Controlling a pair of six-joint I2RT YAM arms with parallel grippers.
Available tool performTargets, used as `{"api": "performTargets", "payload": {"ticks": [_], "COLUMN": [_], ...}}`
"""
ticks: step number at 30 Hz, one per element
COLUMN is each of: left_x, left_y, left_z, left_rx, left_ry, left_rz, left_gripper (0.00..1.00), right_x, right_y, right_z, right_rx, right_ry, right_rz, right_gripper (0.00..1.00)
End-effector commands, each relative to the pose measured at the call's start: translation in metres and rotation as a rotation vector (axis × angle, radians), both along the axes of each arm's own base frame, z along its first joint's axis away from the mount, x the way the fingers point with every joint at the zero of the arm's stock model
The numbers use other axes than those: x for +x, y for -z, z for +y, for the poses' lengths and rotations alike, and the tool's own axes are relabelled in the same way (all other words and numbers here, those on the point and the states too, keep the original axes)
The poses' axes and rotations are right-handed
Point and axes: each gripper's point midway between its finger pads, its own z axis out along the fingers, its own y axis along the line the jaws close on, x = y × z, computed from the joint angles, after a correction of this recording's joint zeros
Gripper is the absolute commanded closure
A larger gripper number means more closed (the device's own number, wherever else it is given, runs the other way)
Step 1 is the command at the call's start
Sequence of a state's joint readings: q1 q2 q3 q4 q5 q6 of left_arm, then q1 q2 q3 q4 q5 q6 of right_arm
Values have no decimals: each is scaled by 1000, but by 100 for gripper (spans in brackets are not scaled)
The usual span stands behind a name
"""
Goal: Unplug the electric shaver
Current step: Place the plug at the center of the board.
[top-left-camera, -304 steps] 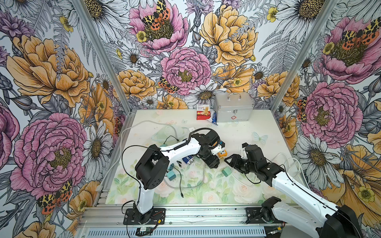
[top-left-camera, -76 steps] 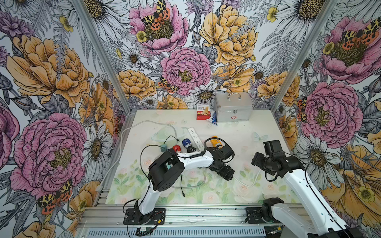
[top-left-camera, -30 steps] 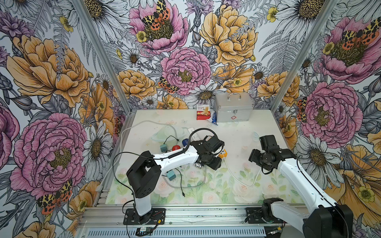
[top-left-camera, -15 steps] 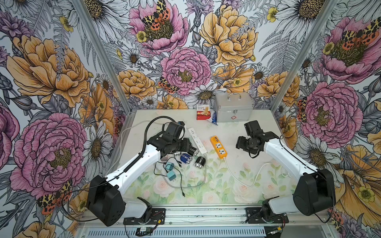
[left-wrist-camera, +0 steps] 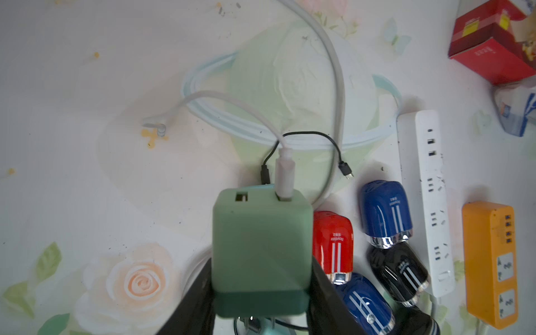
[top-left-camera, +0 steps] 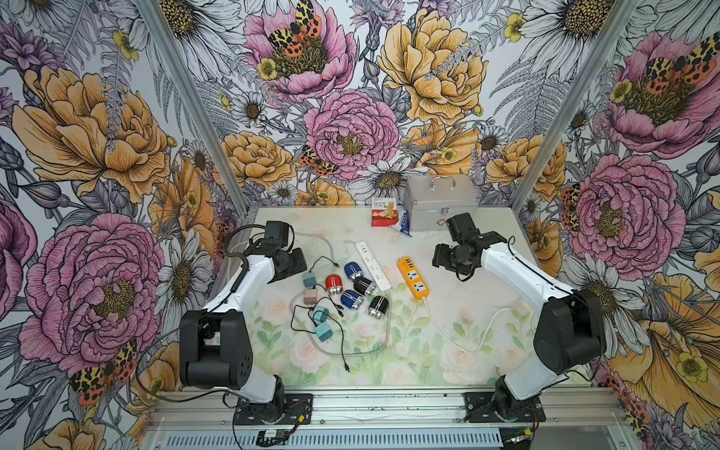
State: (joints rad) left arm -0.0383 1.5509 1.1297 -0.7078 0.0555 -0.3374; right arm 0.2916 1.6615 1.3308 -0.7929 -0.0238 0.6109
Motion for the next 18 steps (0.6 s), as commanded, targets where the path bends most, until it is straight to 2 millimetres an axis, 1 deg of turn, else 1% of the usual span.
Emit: {"api": "performTargets", "payload": {"ticks": [1, 6, 10, 18], "left_x": [16, 17, 8, -8], "left_y": [3, 30, 47, 60], "left_z": [-6, -1, 5, 17], "left_rx": [-20, 0, 26, 45], "left_ry": [30, 14, 4, -15], "left_rz": [-16, 44, 89, 129], "left_gripper": [66, 66, 66, 66], "right_x": [20, 35, 41, 49], "right_y": [-11, -6, 1, 14], "right_z": [12, 18, 20, 25], "right_rx": [21, 23, 21, 26], "right_ry": [-20, -31, -36, -42], "right_rz": [-38, -32, -18, 8], "right_gripper": [32, 32, 32, 32]}}
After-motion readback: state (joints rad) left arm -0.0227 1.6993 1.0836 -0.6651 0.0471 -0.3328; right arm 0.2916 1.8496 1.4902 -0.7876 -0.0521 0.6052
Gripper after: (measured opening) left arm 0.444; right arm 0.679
